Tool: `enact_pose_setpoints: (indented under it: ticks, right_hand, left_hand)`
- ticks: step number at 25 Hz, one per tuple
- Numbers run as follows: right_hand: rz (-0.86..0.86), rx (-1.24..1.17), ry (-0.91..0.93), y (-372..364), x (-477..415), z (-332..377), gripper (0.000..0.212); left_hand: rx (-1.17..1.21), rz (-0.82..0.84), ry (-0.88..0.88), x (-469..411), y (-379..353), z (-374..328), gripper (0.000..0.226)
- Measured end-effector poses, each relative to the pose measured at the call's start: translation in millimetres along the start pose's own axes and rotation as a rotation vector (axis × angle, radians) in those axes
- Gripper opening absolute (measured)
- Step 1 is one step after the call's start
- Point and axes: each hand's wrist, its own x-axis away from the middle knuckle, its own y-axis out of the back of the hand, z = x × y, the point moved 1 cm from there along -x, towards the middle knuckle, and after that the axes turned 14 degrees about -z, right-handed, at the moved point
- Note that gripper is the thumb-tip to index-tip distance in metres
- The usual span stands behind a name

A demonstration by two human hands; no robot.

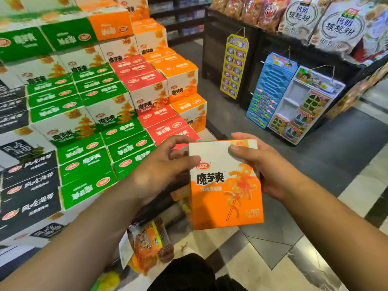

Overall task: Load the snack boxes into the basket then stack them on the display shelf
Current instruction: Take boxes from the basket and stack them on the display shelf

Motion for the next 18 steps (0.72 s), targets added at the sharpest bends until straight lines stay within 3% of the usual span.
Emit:
enact_pose_setpoints:
  ticks: [9,18]
  right_hand:
    - [-0.031,0.108,0.001,16.0,-115.4,53.2,0.067]
    - [0.174,0.393,0.121,21.6,-194.0,89.8,0.073]
  left_hand:
    - [-0.089,0.013,0.039,-123.0,-24.2,-24.4,0.031]
    - [-0.248,-0.041,-0.062,-182.0,-25.0,-26.8,0.044]
